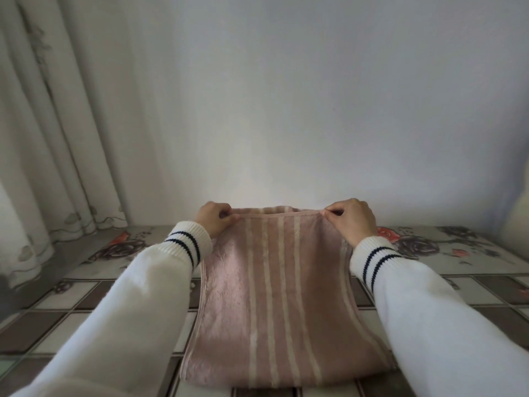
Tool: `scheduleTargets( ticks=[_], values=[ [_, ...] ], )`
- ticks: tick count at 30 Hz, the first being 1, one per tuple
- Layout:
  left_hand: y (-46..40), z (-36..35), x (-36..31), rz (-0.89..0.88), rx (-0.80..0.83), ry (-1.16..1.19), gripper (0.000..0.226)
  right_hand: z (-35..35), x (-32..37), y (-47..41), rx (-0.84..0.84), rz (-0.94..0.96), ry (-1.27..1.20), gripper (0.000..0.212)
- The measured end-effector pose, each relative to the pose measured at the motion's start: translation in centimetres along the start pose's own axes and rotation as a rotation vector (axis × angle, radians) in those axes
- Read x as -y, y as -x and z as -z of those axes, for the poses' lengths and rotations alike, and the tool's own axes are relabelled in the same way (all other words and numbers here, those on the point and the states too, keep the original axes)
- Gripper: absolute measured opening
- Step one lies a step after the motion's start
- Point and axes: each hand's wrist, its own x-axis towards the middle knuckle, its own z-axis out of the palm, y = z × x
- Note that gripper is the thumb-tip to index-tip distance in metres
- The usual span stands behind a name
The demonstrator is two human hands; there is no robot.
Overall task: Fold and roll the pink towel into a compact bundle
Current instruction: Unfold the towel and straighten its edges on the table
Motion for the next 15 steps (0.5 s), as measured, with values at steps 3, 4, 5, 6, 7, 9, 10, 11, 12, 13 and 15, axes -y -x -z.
scheduleTargets(
  ticks=[3, 4, 5, 6, 7, 9, 10, 11, 12, 13, 15],
  values=[
    [-0.2, 0.9, -0.4, -0.016, -0.115, 0.057, 0.028, 0.5, 0.4, -0.5, -0.049, -0.03, -0.02, 0.013],
    [-0.2, 1.4, -0.5, -0.023, -0.118, 0.067, 0.027, 0.8, 0.5, -0.7, -0.054, -0.026, -0.04, 0.011],
    [-0.2, 1.7, -0.6, -0.028, -0.101, 0.07, 0.027, 1.1, 0.6, -0.9, -0.054, -0.018, -0.064, 0.011],
    [-0.2, 2.2, -0.7, -0.027, -0.07, 0.067, 0.027, 1.5, 0.8, -1.2, -0.051, -0.009, -0.092, 0.01],
    [-0.2, 2.6, -0.9, -0.021, -0.035, 0.06, 0.027, 1.8, 0.9, -1.4, -0.046, 0.002, -0.122, 0.01],
    [-0.3, 3.3, -1.2, -0.007, 0.004, 0.048, 0.027, 2.4, 1.3, -1.9, -0.052, 0.026, -0.166, 0.01],
    [-0.4, 3.6, -1.4, -0.001, 0.013, 0.046, 0.026, 2.6, 1.5, -2.1, -0.062, 0.037, -0.18, 0.009],
    [-0.4, 4.0, -1.7, 0.002, 0.02, 0.043, 0.026, 2.8, 1.8, -2.3, -0.076, 0.045, -0.19, 0.008],
    [-0.4, 4.2, -1.9, 0.002, 0.026, 0.04, 0.025, 3.1, 2.0, -2.5, -0.091, 0.05, -0.195, 0.008],
    [-0.4, 4.5, -2.1, -0.002, 0.03, 0.037, 0.026, 3.3, 2.2, -2.7, -0.106, 0.053, -0.193, 0.009],
    [-0.5, 5.0, -2.3, -0.023, 0.021, 0.034, 0.028, 3.7, 2.6, -3.0, -0.133, 0.057, -0.189, 0.009]
  ],
)
